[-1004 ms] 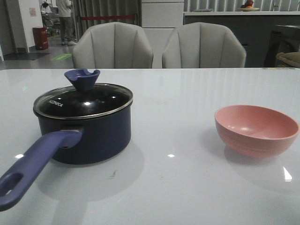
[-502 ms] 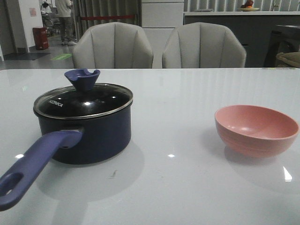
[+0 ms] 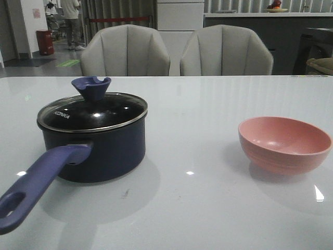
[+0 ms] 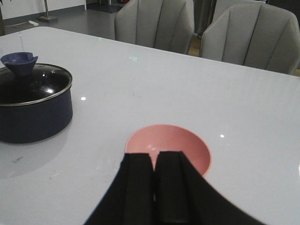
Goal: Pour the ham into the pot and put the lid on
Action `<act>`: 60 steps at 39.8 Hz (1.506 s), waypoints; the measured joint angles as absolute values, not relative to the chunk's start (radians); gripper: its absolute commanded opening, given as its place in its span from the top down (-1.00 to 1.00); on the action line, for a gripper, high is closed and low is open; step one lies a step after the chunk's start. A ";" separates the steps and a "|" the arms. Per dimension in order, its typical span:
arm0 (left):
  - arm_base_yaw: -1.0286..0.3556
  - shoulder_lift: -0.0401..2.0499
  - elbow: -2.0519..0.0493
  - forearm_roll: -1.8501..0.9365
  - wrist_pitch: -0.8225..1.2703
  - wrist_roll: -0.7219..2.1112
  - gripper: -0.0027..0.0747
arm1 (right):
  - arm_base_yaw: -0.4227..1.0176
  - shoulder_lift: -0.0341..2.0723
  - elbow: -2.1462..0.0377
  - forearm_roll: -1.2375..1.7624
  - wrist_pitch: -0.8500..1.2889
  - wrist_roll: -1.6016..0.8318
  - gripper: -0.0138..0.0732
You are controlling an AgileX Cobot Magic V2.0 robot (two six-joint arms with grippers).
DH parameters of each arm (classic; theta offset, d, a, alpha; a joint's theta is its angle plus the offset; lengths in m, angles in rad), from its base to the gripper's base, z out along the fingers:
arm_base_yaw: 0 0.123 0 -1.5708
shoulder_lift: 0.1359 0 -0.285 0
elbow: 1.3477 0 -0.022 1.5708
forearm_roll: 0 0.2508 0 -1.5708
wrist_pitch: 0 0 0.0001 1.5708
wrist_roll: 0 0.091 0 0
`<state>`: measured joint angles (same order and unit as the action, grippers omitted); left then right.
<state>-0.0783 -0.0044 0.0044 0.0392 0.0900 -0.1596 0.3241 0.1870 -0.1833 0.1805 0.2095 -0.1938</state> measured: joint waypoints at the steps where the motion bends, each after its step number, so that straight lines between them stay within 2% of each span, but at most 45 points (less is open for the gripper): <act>1: -0.078 -0.004 0.004 0.039 0.090 -0.160 0.59 | 0.324 0.187 -0.183 0.180 0.210 -0.194 0.35; 40: -0.078 -0.004 0.004 0.039 0.090 -0.164 0.59 | 0.321 0.187 -0.173 0.157 0.208 -0.194 0.35; 52: -0.078 -0.004 0.004 0.039 0.090 -0.164 0.59 | 0.171 0.052 -0.085 0.088 0.208 -0.194 0.35; 60: -0.078 -0.004 0.004 0.039 0.092 -0.164 0.59 | 0.149 -0.011 -0.011 0.045 0.173 -0.137 0.35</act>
